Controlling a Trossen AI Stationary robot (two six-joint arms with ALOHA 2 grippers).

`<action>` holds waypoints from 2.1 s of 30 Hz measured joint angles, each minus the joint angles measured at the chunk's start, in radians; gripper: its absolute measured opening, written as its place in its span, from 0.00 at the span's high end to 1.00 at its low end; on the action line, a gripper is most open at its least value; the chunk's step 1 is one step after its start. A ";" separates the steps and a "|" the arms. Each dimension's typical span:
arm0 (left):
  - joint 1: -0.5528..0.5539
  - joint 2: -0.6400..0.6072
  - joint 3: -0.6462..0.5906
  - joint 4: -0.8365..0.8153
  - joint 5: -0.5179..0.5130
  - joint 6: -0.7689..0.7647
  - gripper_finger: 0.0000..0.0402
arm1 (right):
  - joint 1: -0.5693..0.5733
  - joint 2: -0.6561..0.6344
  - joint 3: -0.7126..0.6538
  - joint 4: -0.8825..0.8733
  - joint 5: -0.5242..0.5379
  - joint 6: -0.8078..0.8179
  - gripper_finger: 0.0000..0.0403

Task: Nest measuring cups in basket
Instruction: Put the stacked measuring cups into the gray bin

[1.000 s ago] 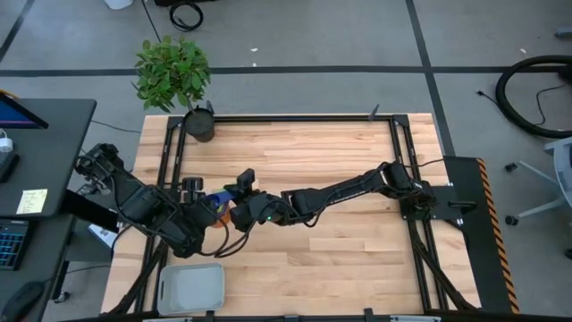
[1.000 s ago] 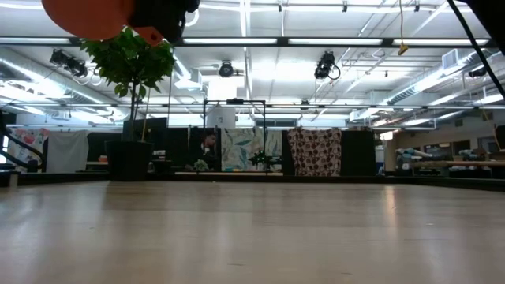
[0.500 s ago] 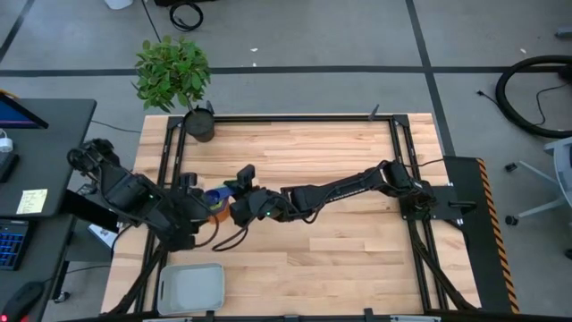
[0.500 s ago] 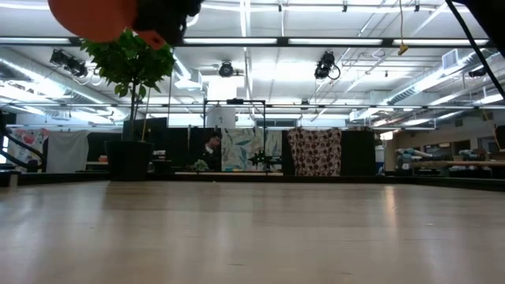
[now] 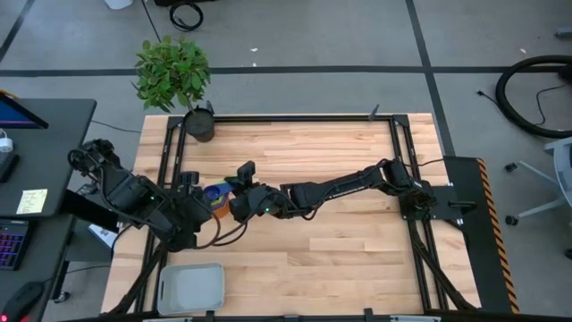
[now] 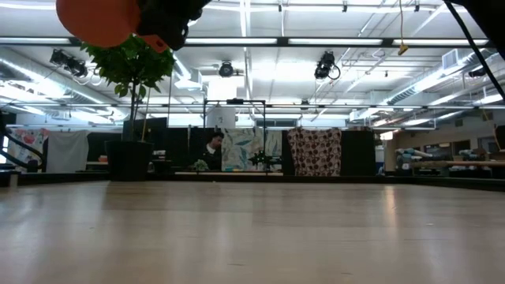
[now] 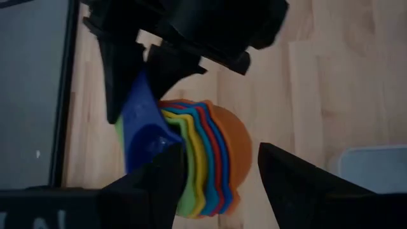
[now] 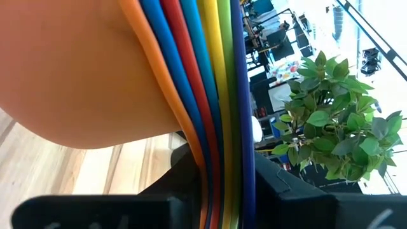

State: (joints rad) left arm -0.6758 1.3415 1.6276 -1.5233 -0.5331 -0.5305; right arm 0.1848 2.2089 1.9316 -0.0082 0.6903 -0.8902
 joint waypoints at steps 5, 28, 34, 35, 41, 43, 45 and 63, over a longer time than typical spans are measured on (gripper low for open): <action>0.001 0.000 0.001 0.004 0.027 -0.021 0.49 | -0.004 0.000 0.000 0.000 -0.003 0.000 0.79; 0.001 0.000 0.002 0.066 0.086 -0.104 0.49 | -0.010 0.000 0.000 0.015 -0.004 -0.003 0.79; 0.001 0.000 0.002 0.061 0.071 -0.022 0.49 | -0.010 0.000 0.000 0.015 -0.004 -0.003 0.79; 0.001 0.000 0.002 0.058 0.070 0.003 0.49 | -0.010 0.000 0.000 0.016 -0.004 -0.003 0.79; 0.001 0.000 0.002 0.025 0.036 0.057 0.49 | -0.010 0.000 0.000 0.015 -0.004 -0.003 0.79; 0.001 0.000 0.002 0.005 0.016 0.075 0.49 | -0.010 0.000 0.000 0.015 -0.004 -0.003 0.79; 0.001 0.000 0.002 -0.012 -0.017 0.079 0.49 | -0.010 0.000 0.000 0.015 -0.004 -0.003 0.79; 0.013 0.053 0.003 -0.036 -0.046 0.071 0.49 | -0.012 0.000 0.000 0.012 -0.003 -0.010 0.79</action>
State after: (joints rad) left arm -0.6624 1.3941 1.6302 -1.5596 -0.5793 -0.4590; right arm 0.1726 2.2086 1.9320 0.0041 0.6872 -0.8999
